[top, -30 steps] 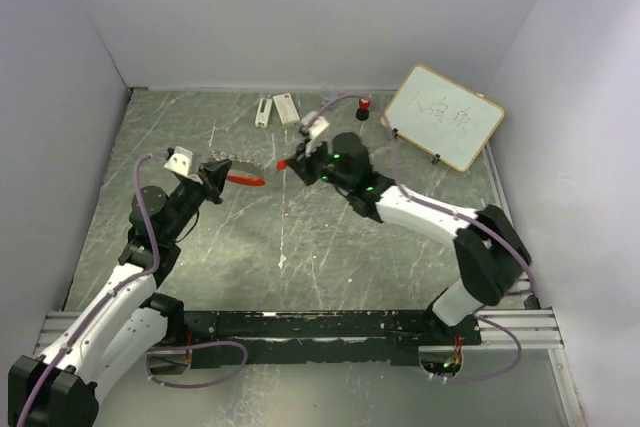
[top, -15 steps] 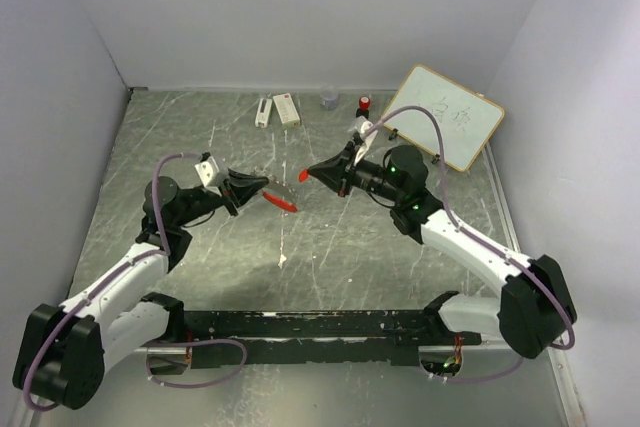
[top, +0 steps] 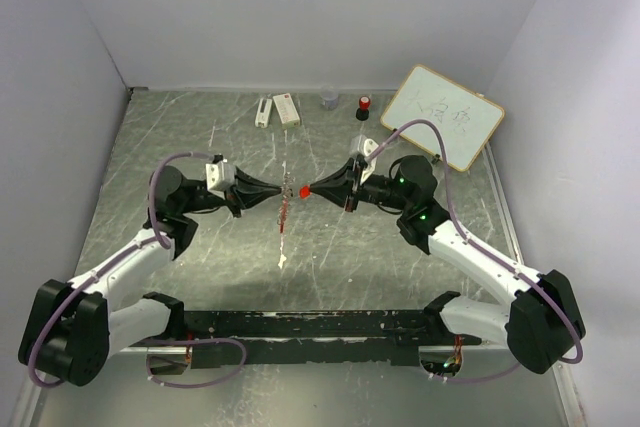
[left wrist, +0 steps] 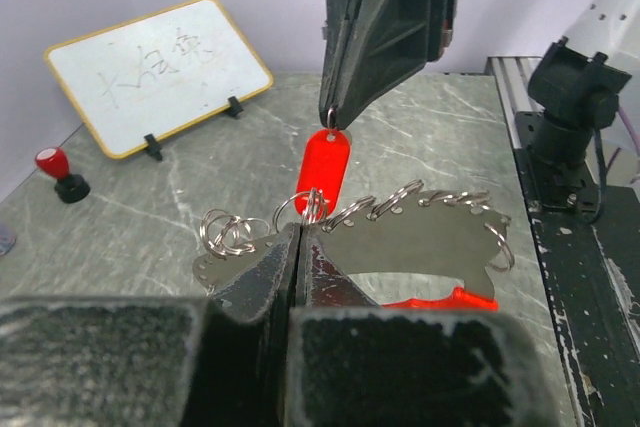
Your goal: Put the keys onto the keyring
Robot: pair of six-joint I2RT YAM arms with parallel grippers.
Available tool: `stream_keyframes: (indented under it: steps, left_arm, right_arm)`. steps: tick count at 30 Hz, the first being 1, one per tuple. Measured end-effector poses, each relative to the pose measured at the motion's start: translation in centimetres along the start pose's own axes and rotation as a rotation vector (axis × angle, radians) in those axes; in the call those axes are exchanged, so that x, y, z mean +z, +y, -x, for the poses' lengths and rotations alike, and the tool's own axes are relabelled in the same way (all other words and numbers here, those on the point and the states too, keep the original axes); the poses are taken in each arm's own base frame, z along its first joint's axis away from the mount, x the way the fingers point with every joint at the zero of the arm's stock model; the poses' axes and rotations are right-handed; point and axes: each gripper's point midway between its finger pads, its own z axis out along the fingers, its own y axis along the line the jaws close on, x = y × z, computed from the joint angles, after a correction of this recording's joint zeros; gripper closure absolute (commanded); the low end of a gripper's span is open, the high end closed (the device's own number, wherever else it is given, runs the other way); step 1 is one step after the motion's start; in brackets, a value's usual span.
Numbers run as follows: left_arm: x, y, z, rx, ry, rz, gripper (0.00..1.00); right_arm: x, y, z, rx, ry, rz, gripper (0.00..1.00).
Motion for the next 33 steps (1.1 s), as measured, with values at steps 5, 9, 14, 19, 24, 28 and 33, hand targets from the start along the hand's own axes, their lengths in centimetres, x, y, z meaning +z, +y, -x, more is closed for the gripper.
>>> stream_keyframes:
  steps: [5,9,14,19,24,28,33]
  left_arm:
    - [0.7,-0.9,0.2,0.028,0.000,-0.065,0.93]
    - [1.2,-1.2,0.1,0.036,0.002,-0.108,0.93]
    - [1.8,-1.1,-0.5,0.025,0.012,-0.134,0.93]
    - [2.5,-1.1,-0.2,0.045,0.008,-0.155,0.93]
    - [3.2,-1.6,-0.1,0.059,0.004,-0.182,0.93]
    - [3.6,-2.2,-0.2,0.062,0.012,-0.205,0.93]
    - [4.0,-2.5,-0.4,0.073,0.025,-0.222,0.93]
  right_arm:
    - [0.0,0.9,-0.1,-0.023,0.004,0.055,1.00]
    - [-0.1,1.6,-0.2,-0.030,0.008,0.097,1.00]
    - [-0.2,2.4,-0.3,-0.029,0.014,0.144,1.00]
    - [-0.4,2.9,-0.5,-0.030,0.023,0.172,1.00]
    - [-0.4,3.0,-0.8,-0.027,0.032,0.179,1.00]
    - [-0.4,2.9,-0.7,-0.026,0.031,0.171,1.00]
    - [-0.3,2.6,-0.6,-0.022,0.025,0.156,1.00]
